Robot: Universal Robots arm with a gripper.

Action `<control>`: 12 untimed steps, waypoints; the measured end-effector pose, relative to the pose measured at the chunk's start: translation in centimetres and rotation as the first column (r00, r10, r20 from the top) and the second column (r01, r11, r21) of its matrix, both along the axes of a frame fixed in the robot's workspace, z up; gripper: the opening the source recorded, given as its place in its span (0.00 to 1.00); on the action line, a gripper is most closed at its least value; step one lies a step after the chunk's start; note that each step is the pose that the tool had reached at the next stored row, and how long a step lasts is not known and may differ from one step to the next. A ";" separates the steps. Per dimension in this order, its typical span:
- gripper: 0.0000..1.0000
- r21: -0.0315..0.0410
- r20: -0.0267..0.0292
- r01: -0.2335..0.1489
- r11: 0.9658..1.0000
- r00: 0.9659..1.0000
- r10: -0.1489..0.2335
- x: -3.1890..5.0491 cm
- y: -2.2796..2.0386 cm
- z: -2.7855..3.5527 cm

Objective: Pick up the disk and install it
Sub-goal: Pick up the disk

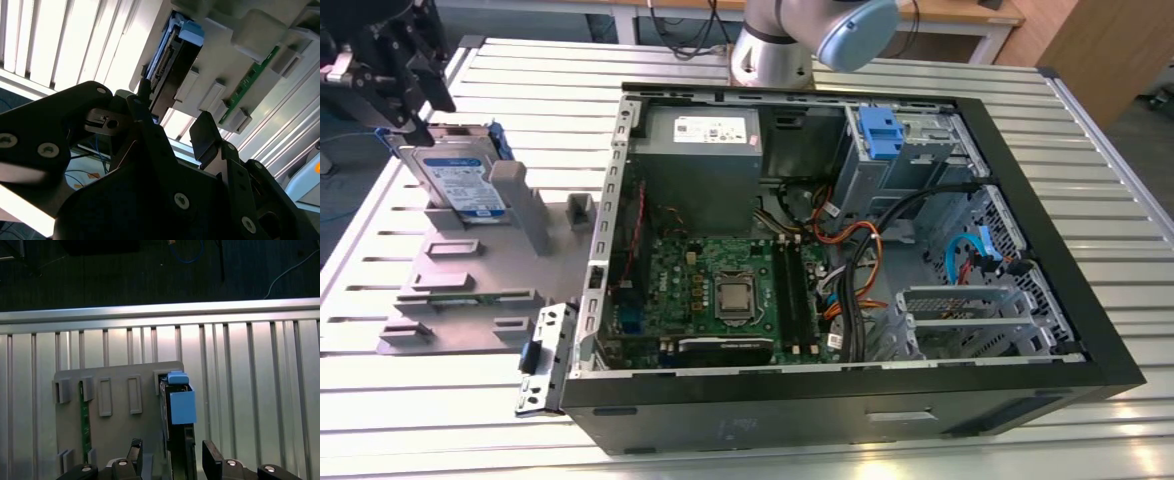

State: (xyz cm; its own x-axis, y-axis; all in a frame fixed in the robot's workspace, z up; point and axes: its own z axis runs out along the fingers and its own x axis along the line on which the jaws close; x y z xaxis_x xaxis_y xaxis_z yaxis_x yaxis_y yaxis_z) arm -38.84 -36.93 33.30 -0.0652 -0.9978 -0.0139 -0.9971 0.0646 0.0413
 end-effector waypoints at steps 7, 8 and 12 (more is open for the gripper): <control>0.59 0.000 0.000 0.000 1.000 1.000 0.000 -0.09 0.09 -0.19; 0.59 0.000 0.000 0.000 1.000 1.000 0.000 -0.09 0.10 -0.22; 0.59 0.000 0.000 0.000 1.000 1.000 0.000 -0.11 0.12 -0.39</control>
